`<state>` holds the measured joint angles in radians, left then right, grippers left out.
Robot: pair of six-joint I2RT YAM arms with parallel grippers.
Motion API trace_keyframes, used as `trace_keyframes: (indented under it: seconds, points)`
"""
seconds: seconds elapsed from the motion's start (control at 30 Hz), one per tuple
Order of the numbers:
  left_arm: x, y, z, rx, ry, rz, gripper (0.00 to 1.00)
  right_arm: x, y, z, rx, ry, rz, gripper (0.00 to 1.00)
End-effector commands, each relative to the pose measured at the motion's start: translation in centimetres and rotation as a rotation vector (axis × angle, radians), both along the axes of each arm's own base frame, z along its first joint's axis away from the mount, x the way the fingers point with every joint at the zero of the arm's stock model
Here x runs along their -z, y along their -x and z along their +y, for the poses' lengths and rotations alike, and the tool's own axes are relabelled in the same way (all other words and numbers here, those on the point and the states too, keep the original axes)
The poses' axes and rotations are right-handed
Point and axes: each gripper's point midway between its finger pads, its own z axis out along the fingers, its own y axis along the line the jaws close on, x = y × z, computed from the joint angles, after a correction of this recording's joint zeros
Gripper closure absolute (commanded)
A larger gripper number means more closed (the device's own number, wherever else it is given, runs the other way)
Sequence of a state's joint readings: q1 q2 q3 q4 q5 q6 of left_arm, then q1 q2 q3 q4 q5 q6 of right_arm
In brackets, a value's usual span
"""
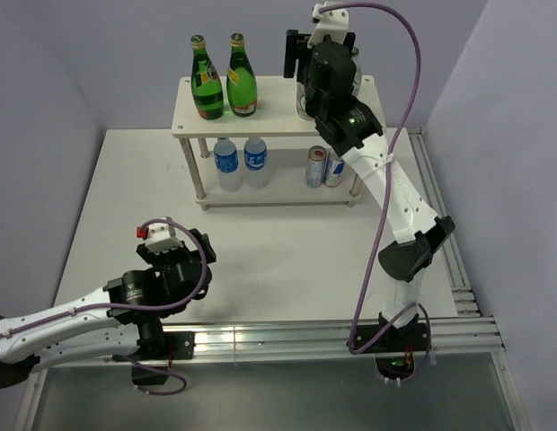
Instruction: Place and organize the beverage onto the shelf
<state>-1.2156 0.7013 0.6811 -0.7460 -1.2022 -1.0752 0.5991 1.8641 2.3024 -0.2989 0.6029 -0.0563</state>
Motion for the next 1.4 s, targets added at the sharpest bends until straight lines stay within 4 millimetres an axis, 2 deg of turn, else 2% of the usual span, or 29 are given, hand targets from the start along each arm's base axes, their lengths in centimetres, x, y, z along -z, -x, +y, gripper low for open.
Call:
trace_keyframes:
  seconds: [0.0, 0.13, 0.17, 0.23, 0.27, 0.33, 0.37, 0.4, 0.43, 0.47, 0.5, 0.53, 0.57, 0.6, 0.63, 0.67, 0.7, 0.73, 0.77, 0.8, 0.87, 0.9, 0.97, 1.0, 1.03, 1.13, 1.23, 1.33, 1.37]
  points:
    - [-0.5, -0.1, -0.1, -0.005, 0.001, -0.013, 0.05, -4.0, 3.5, -1.8, 0.008, -0.083, -0.090, 0.17]
    - [-0.4, -0.1, 0.0, -0.010, 0.001, -0.012, 0.05, -4.4, 6.0, -2.0, 0.025, -0.097, -0.103, 0.17]
    - [-0.4, -0.1, 0.0, -0.011, -0.002, -0.012, 0.05, -5.3, 7.2, -2.5, 0.026, -0.113, -0.121, 0.17]
    - [-0.4, -0.1, 0.0, -0.014, -0.005, -0.012, 0.05, -4.6, 8.1, -2.5, 0.026, -0.116, -0.111, 0.17]
    - [-0.3, -0.1, 0.0, -0.015, -0.007, -0.011, 0.05, -5.5, 9.7, -2.9, 0.010, -0.147, -0.129, 0.17]
    - [-0.3, -0.1, 0.0, -0.018, -0.009, -0.011, 0.05, -3.9, 10.8, -2.8, 0.009, -0.147, -0.100, 0.17]
    - [-0.3, -0.2, 0.1, -0.020, -0.012, -0.013, 0.05, -4.6, 12.9, -3.4, -0.009, -0.192, -0.114, 0.17]
    - [-0.3, -0.2, 0.1, -0.022, -0.017, -0.013, 0.05, -2.0, 13.3, -3.0, -0.013, -0.181, -0.064, 0.17]
    - [-0.4, -0.2, 0.0, -0.024, -0.012, -0.014, 0.06, -1.0, 14.4, -3.0, -0.028, -0.200, -0.045, 0.17]
    - [-0.3, -0.2, 0.0, -0.026, -0.019, -0.015, 0.06, -1.4, 16.9, -4.2, -0.063, -0.289, -0.063, 0.18]
    - [-0.2, -0.3, -0.2, -0.023, -0.024, -0.013, 0.06, 3.5, 17.7, -2.5, -0.107, -0.245, 0.021, 0.18]
    - [-0.2, -0.4, -0.4, -0.013, -0.044, -0.011, 0.06, 5.3, 18.9, -2.3, -0.137, -0.256, 0.051, 0.18]
    - [-0.6, -0.6, -1.1, -0.001, -0.027, -0.022, 0.06, 5.7, 21.2, -3.2, -0.190, -0.336, 0.051, 0.15]
    - [-0.4, -0.7, -1.7, 0.024, -0.045, -0.015, 0.06, 10.7, 22.2, -2.5, -0.209, -0.276, 0.140, 0.12]
    - [-0.3, -0.8, -1.9, 0.035, -0.075, -0.015, 0.06, 12.3, 23.2, -2.9, -0.215, -0.286, 0.162, 0.12]
    - [-0.5, -0.9, -2.4, 0.044, -0.062, -0.023, 0.06, 12.7, 24.9, -4.0, -0.250, -0.344, 0.165, 0.12]
    - [-0.4, -0.9, -2.7, 0.059, -0.074, -0.020, 0.06, 16.1, 25.9, -4.2, -0.265, -0.288, 0.228, 0.12]
    - [-0.4, -0.8, -3.6, 0.119, -0.104, -0.014, 0.07, 17.0, 26.6, -4.7, -0.276, -0.299, 0.246, 0.11]
    - [-0.8, -0.7, -4.4, 0.153, -0.081, -0.014, 0.08, 17.0, 27.8, -5.9, -0.303, -0.351, 0.244, 0.12]
    - [-2.4, -0.7, -5.1, 0.181, -0.039, -0.041, 0.08, 18.9, 28.7, -5.8, -0.349, -0.321, 0.290, 0.11]
    - [-4.6, -0.2, -6.8, 0.274, 0.032, -0.057, 0.09, 18.9, 30.0, -6.7, -0.406, -0.354, 0.274, 0.07]
    - [-7.7, 0.0, -7.2, 0.309, 0.100, -0.100, 0.08, 19.7, 30.4, -6.7, -0.428, -0.338, 0.288, 0.05]
    - [-11.2, 0.9, -8.6, 0.434, 0.147, -0.133, 0.08, 19.5, 30.8, -7.9, -0.419, -0.345, 0.271, 0.04]
    - [-12.5, 1.2, -8.5, 0.460, 0.137, -0.142, 0.08, 19.4, 31.0, -8.5, -0.408, -0.332, 0.274, 0.04]
    - [-15.9, 1.4, -7.9, 0.473, 0.143, -0.188, 0.08, 19.1, 30.9, -9.1, -0.385, -0.328, 0.265, 0.04]
    - [-19.3, 1.2, -6.0, 0.441, 0.081, -0.218, 0.06, 17.8, 31.1, -10.2, -0.376, -0.311, 0.238, 0.04]
    - [-19.6, 0.9, -4.7, 0.400, 0.009, -0.215, 0.06, 16.7, 31.3, -10.7, -0.385, -0.309, 0.211, 0.04]
    - [-18.9, 0.9, -4.3, 0.396, 0.001, -0.223, 0.06, 16.2, 31.2, -10.8, -0.384, -0.304, 0.191, 0.04]
    - [-19.5, 1.1, -4.1, 0.402, 0.039, -0.249, 0.06, 16.2, 31.1, -10.7, -0.383, -0.293, 0.186, 0.04]
